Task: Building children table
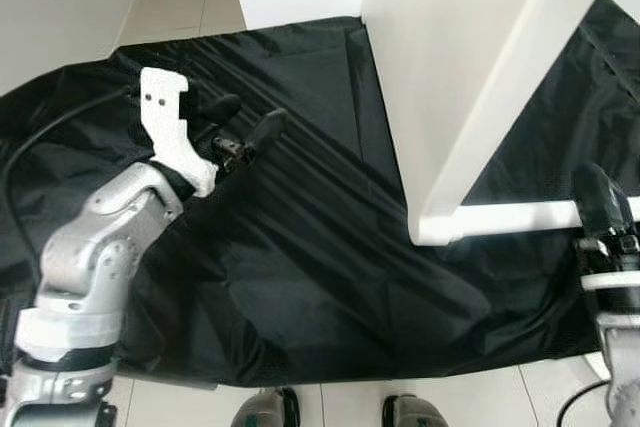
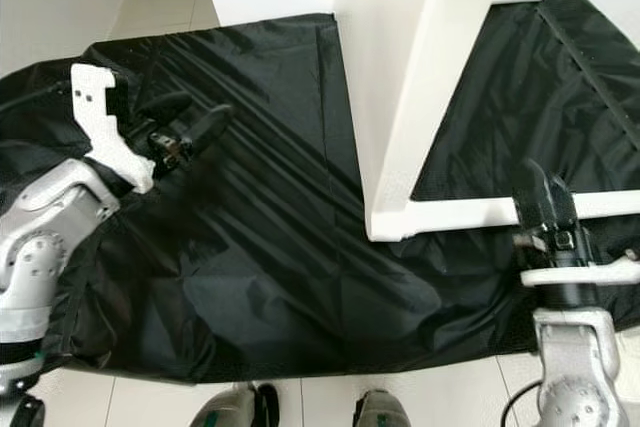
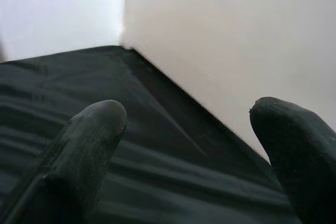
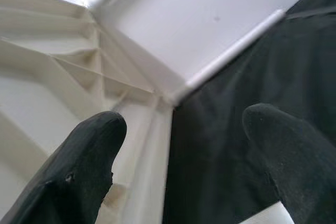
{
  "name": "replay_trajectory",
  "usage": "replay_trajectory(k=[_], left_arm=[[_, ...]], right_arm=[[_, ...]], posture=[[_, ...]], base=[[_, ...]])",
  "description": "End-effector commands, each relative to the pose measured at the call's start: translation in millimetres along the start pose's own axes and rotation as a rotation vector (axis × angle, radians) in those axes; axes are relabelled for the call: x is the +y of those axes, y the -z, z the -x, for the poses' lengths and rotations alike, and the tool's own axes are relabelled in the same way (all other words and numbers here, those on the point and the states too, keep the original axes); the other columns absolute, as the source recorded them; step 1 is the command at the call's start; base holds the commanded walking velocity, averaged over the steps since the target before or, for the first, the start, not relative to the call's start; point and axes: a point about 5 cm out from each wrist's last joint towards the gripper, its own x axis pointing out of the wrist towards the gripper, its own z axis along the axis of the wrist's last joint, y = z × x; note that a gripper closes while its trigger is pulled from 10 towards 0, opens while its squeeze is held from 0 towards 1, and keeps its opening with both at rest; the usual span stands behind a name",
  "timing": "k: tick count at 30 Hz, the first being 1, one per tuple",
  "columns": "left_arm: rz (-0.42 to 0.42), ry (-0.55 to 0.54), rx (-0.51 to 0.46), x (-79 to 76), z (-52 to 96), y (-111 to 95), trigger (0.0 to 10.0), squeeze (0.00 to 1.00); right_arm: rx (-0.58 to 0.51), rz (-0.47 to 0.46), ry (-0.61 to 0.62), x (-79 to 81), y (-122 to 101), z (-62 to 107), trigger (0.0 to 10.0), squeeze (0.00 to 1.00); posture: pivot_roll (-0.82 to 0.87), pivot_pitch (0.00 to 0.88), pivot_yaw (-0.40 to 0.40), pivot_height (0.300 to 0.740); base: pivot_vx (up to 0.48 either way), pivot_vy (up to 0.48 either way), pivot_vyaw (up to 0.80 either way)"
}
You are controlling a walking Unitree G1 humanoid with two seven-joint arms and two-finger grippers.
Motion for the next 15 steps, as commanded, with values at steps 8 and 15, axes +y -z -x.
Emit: replay_trajectory(k=[8,15], left_arm=[[-0.066,-0.183,0.073,12.3,-11.7,28,10.0,0.0],[-0.14,-0.283,0.046,15.3,-16.2,31,10.0,0.0]], right_arm=[[0.098,0.271,0.168,5.4,26,-22.4,10.0,0.0],[0.069,0.436,0.252,12.5,41,-23.6,10.0,0.0]], posture=[[-0.12,0.069,0.112,0.74],[-0.12,0.075,0.115,0.74]], base=[[0.0,0.0,0.0],[0.0,0.0,0.0]])
